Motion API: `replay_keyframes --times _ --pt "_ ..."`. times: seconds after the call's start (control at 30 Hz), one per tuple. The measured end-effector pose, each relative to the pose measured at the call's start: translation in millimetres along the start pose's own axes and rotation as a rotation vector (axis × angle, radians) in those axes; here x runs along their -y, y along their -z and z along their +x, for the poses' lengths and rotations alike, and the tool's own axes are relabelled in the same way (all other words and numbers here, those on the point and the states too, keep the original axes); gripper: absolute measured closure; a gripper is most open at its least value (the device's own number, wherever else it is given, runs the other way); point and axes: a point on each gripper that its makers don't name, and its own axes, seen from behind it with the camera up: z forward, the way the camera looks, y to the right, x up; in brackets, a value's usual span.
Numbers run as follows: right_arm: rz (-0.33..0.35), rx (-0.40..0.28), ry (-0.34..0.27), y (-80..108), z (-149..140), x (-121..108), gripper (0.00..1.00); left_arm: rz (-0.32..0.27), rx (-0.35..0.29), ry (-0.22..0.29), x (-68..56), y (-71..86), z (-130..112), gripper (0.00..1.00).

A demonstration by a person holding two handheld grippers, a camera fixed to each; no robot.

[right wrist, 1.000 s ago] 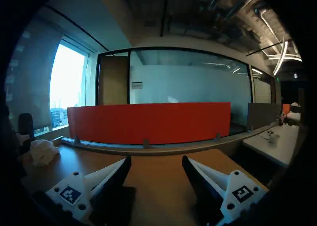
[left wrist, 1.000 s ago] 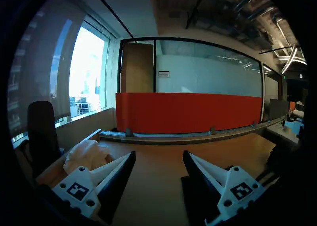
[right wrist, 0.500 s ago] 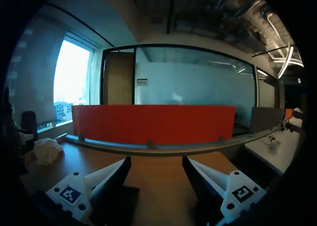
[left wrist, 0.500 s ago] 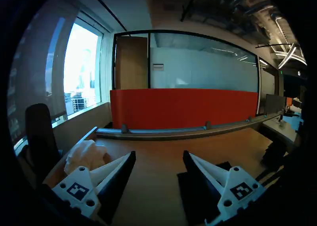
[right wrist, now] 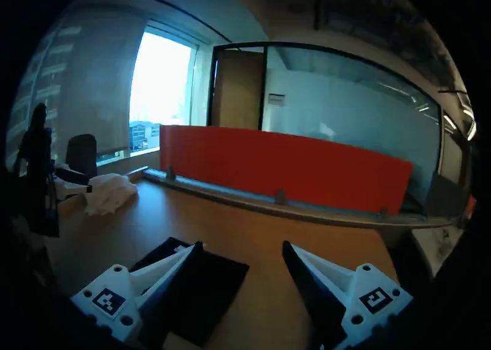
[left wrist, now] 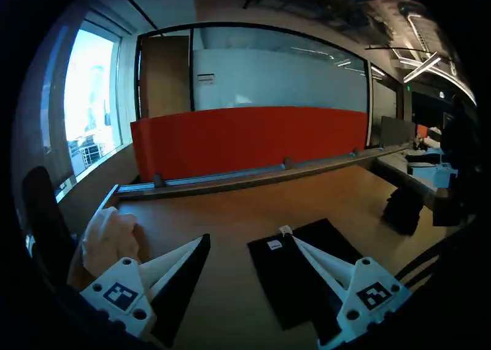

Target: Fold towel

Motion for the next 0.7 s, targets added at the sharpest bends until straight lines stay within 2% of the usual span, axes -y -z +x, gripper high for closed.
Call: replay_keyframes --times 0.2,0.5,0.7 --pt "0.033 0.043 0.020 -3.3 -14 2 0.00 -0.023 0.026 -0.017 -7.6 -2.1 -14 0.12" --pt "0.066 0.104 0.058 -15.1 -50 16 0.00 -0.072 0.069 -0.035 -28.9 -10.4 -50 0.12" --pt "0.099 0.150 0.074 -22.2 -81 29 0.00 -0.083 0.107 -0.056 -34.7 -19.4 -78 0.12"
